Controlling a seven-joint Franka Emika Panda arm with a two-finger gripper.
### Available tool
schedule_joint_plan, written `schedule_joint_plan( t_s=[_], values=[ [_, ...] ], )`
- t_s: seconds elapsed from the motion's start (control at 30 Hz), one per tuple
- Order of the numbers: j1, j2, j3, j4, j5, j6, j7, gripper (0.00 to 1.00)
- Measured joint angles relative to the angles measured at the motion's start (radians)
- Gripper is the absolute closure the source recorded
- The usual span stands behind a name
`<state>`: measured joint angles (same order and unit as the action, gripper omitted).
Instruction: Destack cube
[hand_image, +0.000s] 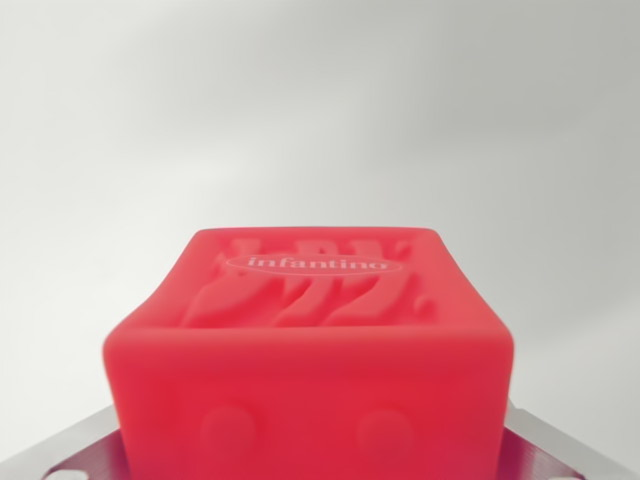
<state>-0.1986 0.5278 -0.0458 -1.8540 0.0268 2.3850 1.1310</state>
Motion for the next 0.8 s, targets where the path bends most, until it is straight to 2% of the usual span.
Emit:
schedule_joint_plan(
  t_s=[0.13,0.8],
  values=[
    [-0.004,0.018,0.0,0.023,0.0,-0.006,-0.001,1.0],
    [-0.009,0.127,0.007,0.032,0.002,0.087,-0.003,1.0]
  ],
)
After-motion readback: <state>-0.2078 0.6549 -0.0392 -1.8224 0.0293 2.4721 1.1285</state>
